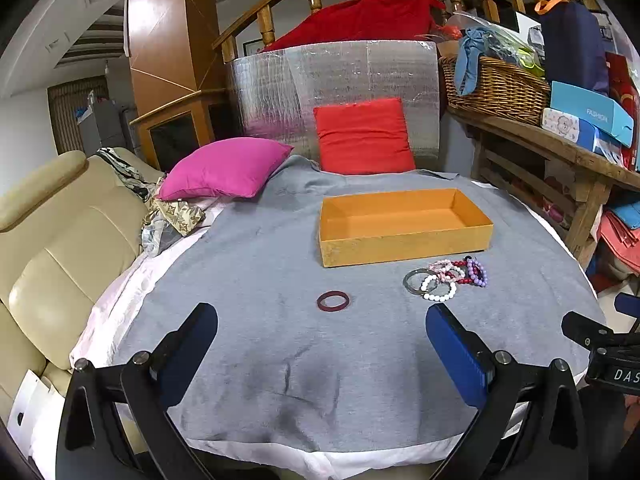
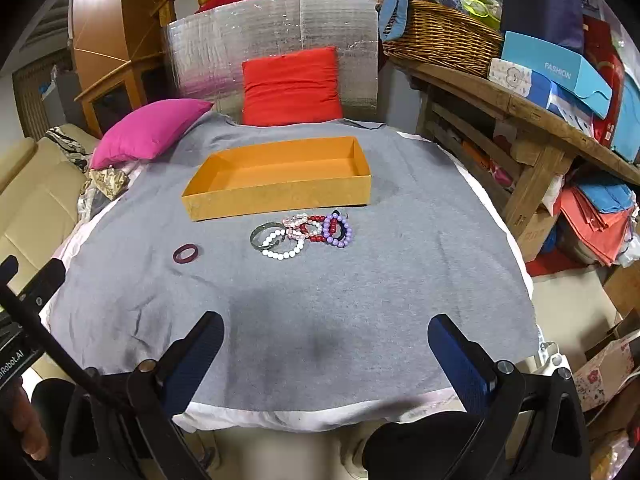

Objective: Organize jewelry

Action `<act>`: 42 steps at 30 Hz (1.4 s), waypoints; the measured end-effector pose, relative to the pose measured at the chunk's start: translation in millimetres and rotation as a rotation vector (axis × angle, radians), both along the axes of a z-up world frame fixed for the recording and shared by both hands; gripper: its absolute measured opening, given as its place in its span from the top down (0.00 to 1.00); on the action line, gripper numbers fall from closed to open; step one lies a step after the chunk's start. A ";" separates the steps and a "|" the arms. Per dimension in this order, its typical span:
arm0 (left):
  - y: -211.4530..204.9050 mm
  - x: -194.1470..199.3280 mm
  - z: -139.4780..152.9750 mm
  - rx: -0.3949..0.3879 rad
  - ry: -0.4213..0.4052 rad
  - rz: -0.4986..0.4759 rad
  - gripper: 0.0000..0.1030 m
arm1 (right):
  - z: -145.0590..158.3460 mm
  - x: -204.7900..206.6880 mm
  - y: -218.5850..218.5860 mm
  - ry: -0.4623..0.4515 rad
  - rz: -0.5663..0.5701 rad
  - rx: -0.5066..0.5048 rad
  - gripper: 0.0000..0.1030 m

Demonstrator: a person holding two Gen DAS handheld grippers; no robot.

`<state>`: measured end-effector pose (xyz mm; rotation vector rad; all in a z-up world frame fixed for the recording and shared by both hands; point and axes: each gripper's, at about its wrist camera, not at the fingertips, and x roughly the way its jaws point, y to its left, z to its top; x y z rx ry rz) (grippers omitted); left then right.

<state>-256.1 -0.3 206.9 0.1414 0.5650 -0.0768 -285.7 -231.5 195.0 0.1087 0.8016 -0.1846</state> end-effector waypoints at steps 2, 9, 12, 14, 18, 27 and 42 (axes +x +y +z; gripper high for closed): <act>0.0 1.7 -0.9 -0.004 0.002 0.005 0.00 | 0.1 2.2 2.1 -0.002 0.002 -0.003 0.00; 0.6 6.0 -4.2 -0.008 0.016 0.007 0.00 | -0.1 7.5 8.5 -0.003 0.012 -0.013 0.00; 1.1 7.1 -3.3 -0.006 0.019 0.010 0.00 | 0.8 8.3 8.6 -0.009 0.009 -0.009 0.00; 1.2 7.6 -3.4 -0.006 0.021 0.009 0.00 | 1.1 8.7 8.1 -0.011 0.009 -0.008 0.00; 0.9 8.3 -3.4 -0.005 0.025 0.007 0.00 | 0.5 10.4 7.8 -0.010 0.008 -0.003 0.00; -1.0 10.2 -5.5 0.008 0.033 0.002 0.00 | -3.8 13.2 6.8 -0.004 0.008 0.003 0.00; -6.0 16.9 -12.2 0.023 0.050 0.000 0.00 | -9.6 17.7 0.5 -0.002 -0.008 0.023 0.00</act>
